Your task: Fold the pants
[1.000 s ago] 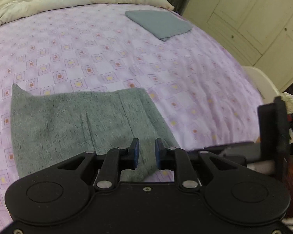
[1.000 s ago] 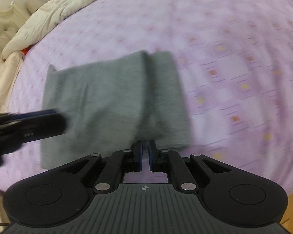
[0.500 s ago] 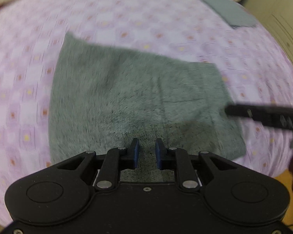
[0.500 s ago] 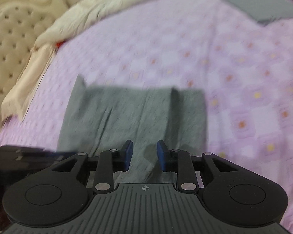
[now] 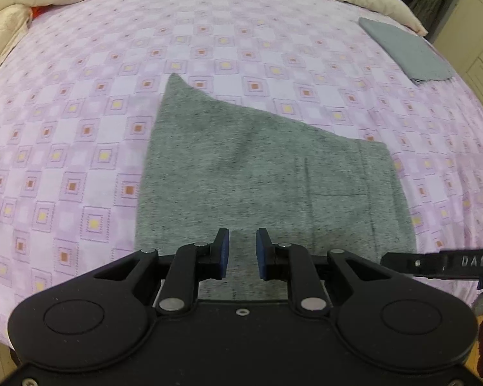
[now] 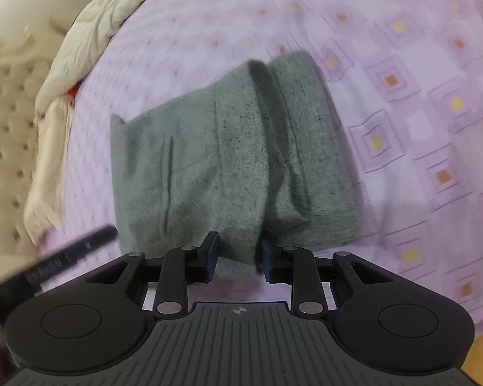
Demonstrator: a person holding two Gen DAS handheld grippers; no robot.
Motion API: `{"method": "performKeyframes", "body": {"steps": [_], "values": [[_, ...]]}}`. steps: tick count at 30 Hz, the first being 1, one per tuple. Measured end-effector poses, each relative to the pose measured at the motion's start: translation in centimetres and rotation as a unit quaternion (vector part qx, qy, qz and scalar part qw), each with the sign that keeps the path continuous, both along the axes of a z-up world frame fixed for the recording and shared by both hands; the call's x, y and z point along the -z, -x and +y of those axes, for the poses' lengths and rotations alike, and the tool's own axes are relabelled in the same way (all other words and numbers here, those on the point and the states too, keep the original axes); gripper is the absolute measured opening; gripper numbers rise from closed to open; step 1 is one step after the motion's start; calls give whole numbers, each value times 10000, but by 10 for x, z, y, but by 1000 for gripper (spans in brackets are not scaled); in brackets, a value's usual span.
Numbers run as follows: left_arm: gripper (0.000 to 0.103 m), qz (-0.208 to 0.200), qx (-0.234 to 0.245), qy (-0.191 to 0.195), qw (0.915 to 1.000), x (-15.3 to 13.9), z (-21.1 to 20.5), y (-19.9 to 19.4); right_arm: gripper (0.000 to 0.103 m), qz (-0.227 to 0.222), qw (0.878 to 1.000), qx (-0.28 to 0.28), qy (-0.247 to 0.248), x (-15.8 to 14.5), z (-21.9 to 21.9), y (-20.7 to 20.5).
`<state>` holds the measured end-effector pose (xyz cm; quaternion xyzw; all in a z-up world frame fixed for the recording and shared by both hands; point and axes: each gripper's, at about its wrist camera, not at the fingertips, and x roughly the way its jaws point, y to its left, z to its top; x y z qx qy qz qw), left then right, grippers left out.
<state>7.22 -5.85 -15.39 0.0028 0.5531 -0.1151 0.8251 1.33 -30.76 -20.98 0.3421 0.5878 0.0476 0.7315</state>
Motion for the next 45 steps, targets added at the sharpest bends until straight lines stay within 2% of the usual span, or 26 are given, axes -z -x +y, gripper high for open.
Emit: {"method": "performKeyframes", "body": {"steps": [2, 3, 5, 6, 7, 9, 11, 13, 14, 16, 18, 21, 26, 31, 33, 39, 41, 44, 45], "values": [[25, 15, -56, -2, 10000, 1, 3, -1, 4, -510, 9982, -240, 207, -17, 8, -4], [25, 5, -61, 0, 10000, 0, 3, -2, 4, -987, 9925, -588, 423, -35, 16, -7], [25, -52, 2, 11, 10000, -1, 1, -2, 4, -1930, 9662, -1424, 946, -74, 37, -7], [25, -88, 60, 27, 9999, -1, -2, -2, 4, -2261, 9499, -1747, 1262, -90, 45, -5], [26, -101, 136, 48, 9998, -1, -5, -1, 4, -2367, 9422, -1866, 1460, -95, 49, -4], [28, -22, 264, 53, 9996, 6, -14, -1, 4, -2135, 9458, -1811, 1648, -83, 42, -7], [28, 142, 374, 63, 9992, 17, -23, -1, 4, -1511, 9531, -1718, 1983, -46, 30, -9], [29, 404, 476, 25, 9980, 32, -31, -2, 5, -845, 9597, -1787, 1998, -15, 20, -9], [29, 595, 521, -22, 9969, 40, -33, -2, 9, -808, 9616, -1742, 1961, -13, 17, -7], [28, 783, 552, -163, 9953, 51, -36, -1, 10, -1118, 9647, -1527, 1830, -29, 9, -1], [29, 783, 561, -134, 9953, 53, -34, 0, 30, -1582, 9650, -1283, 1652, -47, -1, 2], [29, 869, 524, -40, 9948, 53, -31, -6, 35, -1850, 9674, -1092, 1343, -53, -15, -11], [29, 623, 261, -34, 9977, 37, -16, -8, 41, -1745, 9674, -1189, 1397, -27, -22, -52], [29, 557, -122, -126, 9983, 26, 9, 4, 45, -1567, 9776, -1109, 862, -4, -29, -74], [29, 587, -284, -191, 9977, 25, 19, 8, 54, -1457, 9810, -1028, 765, -2, -32, -72], [29, 746, -746, -283, 9940, 26, 40, 15, 55, -1231, 9886, -846, 210, 4, -36, -56], [29, 758, -827, -301, 9932, 26, 42, 15, 56, -1113, 9890, -975, -7, 5, -31, -46], [29, 757, -868, -295, 9929, 23, 45, 13, 56, -778, 9884, -1301, -46, 11, -20, -32], [29, 754, -862, -291, 9930, 23, 44, 10, 55, -750, 9893, -1249, -64, 13, -18, -28]]}}
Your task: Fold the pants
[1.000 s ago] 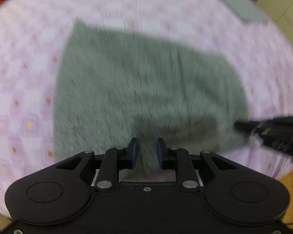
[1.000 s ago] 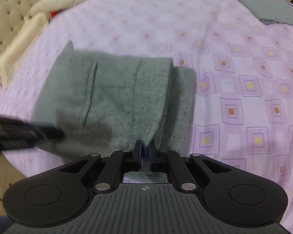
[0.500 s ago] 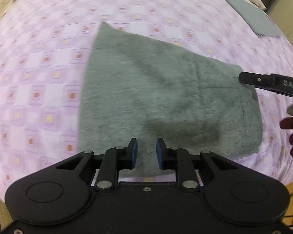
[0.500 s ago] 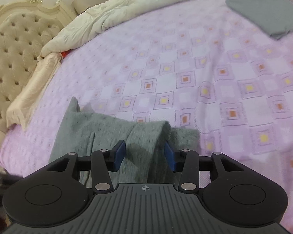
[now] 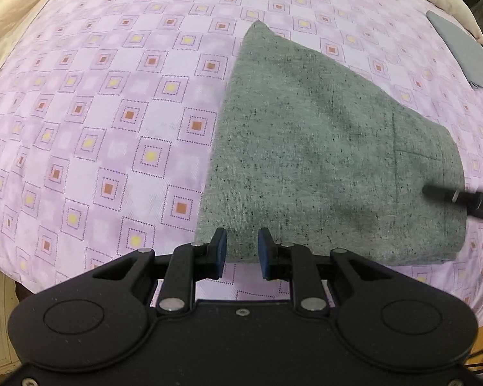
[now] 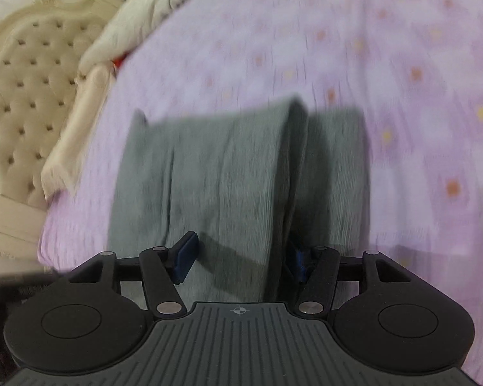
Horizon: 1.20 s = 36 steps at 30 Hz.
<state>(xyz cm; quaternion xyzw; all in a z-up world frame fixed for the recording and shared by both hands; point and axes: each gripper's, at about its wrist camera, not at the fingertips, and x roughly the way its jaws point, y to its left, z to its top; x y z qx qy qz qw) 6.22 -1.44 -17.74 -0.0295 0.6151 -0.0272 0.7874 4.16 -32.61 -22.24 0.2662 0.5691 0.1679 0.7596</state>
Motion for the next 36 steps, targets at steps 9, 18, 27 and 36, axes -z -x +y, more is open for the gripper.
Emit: {"method": "performKeyframes", "body": {"steps": [9, 18, 27, 36], "values": [[29, -191, 456, -6, 9988, -11, 7, -18, 14, -843, 9934, -250, 738, -104, 42, 13], [29, -202, 1149, 50, 9932, -9, -5, -50, 28, 341, 9771, 357, 2070, -55, 19, 17], [29, -493, 1430, 264, 9881, -17, -25, -110, 28, -1311, 9595, 408, 2459, -128, 56, 4], [30, -275, 1150, 169, 9928, 18, -38, -170, 27, -1075, 9648, -724, 2286, -72, 128, -63]]}}
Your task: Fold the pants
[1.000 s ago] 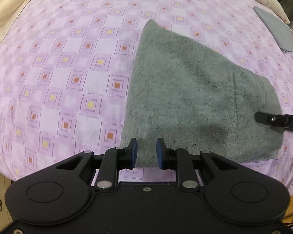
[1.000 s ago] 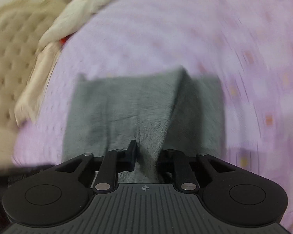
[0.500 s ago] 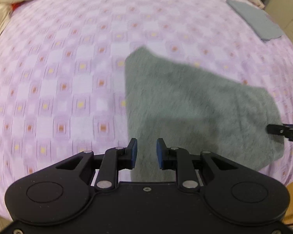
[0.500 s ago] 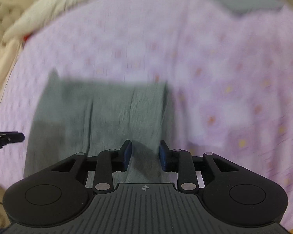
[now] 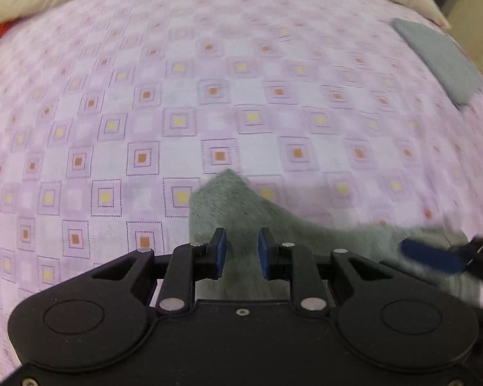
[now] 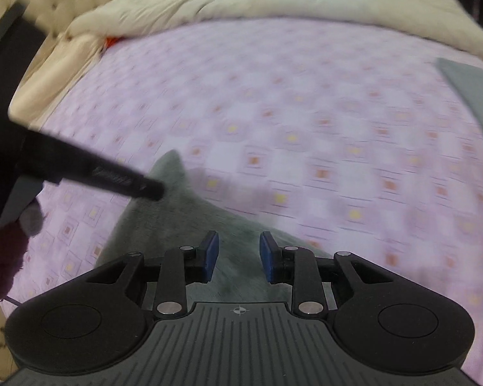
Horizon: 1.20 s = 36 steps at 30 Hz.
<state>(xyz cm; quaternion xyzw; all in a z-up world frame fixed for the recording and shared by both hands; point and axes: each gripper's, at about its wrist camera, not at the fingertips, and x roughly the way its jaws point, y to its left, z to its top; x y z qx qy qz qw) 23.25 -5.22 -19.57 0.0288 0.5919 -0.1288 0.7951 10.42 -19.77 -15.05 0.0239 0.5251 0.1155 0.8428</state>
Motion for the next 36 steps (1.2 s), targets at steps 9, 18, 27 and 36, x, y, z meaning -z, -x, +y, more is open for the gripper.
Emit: {"method": "performKeyframes", "body": {"steps": [9, 18, 27, 36], "values": [[58, 167, -231, -507, 9983, 43, 16, -20, 23, 404, 9968, 243, 648, 45, -7, -26], [51, -416, -298, -231, 9984, -10, 32, 8, 23, -152, 9992, 32, 380, -6, -20, -2], [52, 178, 436, -305, 9984, 0, 26, 126, 23, 380, 9968, -139, 693, 0, -25, 66], [58, 601, 462, -572, 9955, 27, 44, 186, 22, 342, 9953, 189, 889, 6, -36, 107]]}}
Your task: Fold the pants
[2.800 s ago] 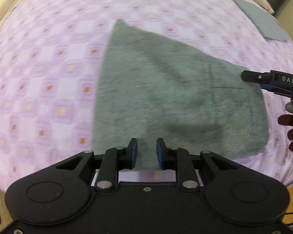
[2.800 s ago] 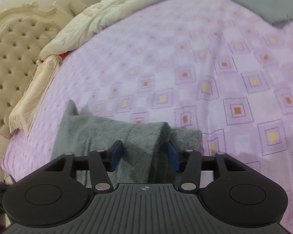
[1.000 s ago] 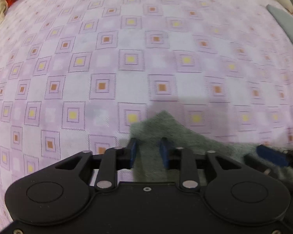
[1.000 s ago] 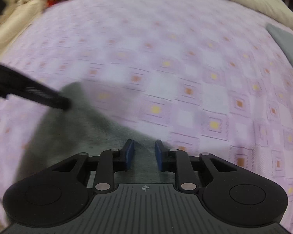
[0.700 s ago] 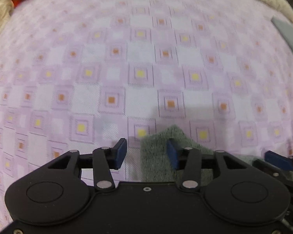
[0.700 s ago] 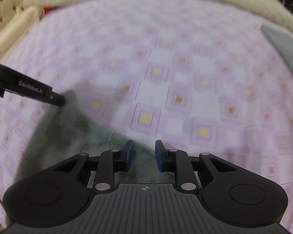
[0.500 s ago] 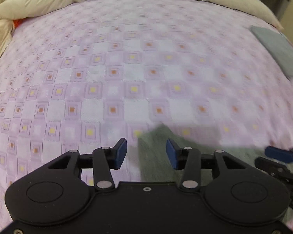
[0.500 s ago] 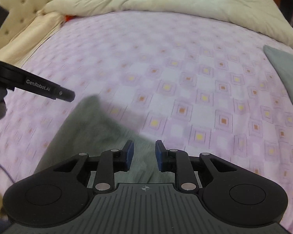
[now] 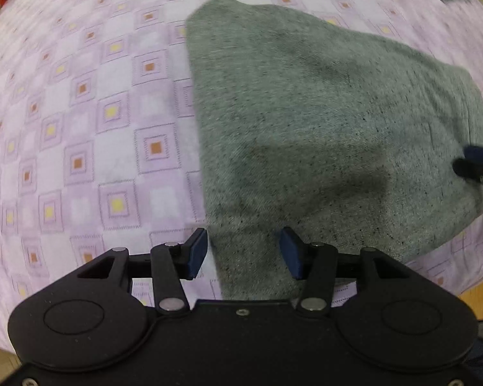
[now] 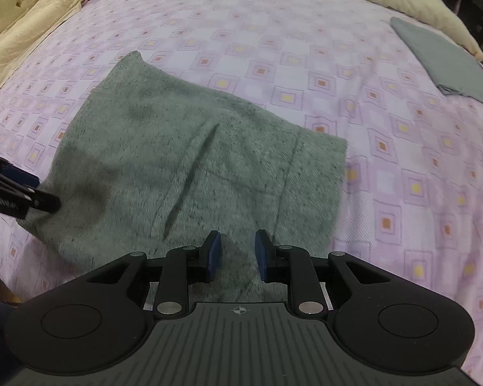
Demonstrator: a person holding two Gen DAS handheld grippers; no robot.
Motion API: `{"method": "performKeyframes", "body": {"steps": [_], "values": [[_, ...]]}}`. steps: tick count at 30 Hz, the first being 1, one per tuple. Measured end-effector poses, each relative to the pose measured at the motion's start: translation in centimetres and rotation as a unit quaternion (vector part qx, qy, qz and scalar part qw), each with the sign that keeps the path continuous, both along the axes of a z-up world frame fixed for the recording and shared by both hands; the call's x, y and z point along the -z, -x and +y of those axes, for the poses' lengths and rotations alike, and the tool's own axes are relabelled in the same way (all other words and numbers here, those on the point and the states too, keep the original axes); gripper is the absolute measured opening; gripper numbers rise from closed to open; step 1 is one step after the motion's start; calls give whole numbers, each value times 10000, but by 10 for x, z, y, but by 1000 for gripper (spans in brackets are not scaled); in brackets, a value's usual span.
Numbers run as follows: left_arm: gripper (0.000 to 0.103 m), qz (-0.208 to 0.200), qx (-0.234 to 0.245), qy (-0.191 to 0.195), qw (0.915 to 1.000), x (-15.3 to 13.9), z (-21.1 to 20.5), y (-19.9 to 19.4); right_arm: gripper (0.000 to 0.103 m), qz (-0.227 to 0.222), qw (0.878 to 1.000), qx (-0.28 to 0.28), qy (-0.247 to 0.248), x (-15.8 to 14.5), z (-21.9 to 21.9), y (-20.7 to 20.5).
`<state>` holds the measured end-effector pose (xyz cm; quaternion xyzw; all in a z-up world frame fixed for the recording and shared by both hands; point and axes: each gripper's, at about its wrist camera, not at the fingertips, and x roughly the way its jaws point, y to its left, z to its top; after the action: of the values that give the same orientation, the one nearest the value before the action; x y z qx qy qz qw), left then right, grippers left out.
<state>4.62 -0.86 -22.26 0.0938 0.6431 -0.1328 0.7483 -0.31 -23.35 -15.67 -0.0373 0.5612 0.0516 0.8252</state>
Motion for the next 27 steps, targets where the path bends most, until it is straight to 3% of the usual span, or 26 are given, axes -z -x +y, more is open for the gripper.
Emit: {"method": "performKeyframes", "body": {"steps": [7, 13, 19, 21, 27], "values": [[55, -365, -279, 101, 9989, -27, 12, 22, 25, -365, 9973, 567, -305, -20, -20, 18], [55, -604, -481, 220, 9968, -66, 18, 13, 27, -697, 9901, 1045, -622, -35, -49, 30], [56, -750, -560, 167, 9955, -61, 11, 0, 29, -573, 9799, 1543, -1124, -24, -78, 16], [56, -741, -599, 148, 9953, -55, 8, -8, 36, -431, 9777, 1622, -1264, -15, -84, 10], [56, -400, -829, 135, 9957, -28, -1, -22, 42, 53, 9747, 1687, -1468, 15, -94, -7]]}}
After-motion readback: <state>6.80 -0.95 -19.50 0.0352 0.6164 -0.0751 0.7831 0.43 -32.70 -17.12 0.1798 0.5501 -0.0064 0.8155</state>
